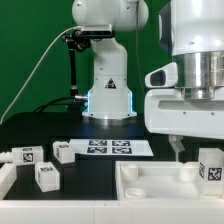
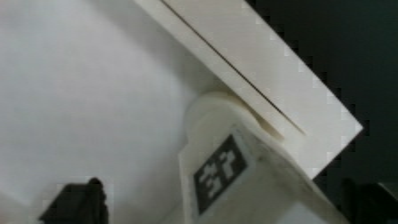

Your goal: Assemble one leg

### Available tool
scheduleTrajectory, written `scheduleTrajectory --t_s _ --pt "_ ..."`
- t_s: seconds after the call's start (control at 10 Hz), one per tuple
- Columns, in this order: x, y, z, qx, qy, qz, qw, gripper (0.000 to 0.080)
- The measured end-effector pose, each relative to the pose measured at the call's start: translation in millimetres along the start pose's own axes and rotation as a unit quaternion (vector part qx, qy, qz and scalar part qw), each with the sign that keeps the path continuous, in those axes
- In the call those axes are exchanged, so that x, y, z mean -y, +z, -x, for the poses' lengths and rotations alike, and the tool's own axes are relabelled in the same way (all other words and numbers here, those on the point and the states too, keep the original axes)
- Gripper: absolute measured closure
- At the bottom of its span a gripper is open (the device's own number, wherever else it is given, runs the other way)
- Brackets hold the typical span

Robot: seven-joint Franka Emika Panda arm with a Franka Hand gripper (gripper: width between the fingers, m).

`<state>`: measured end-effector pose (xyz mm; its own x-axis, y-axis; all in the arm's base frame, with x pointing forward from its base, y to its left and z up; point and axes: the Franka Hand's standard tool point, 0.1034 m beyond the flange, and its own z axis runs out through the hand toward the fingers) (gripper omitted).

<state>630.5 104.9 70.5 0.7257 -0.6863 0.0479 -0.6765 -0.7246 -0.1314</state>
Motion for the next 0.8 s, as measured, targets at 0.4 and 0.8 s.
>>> scheduleTrajectory --t_s 0.4,0.8 --pt "10.0 -4.6 1.6 -0.008 -0.246 0.019 0.969 0.015" --pt "8.5 -4.0 -0.5 -0.007 -0.25 0.017 0.968 0.0409"
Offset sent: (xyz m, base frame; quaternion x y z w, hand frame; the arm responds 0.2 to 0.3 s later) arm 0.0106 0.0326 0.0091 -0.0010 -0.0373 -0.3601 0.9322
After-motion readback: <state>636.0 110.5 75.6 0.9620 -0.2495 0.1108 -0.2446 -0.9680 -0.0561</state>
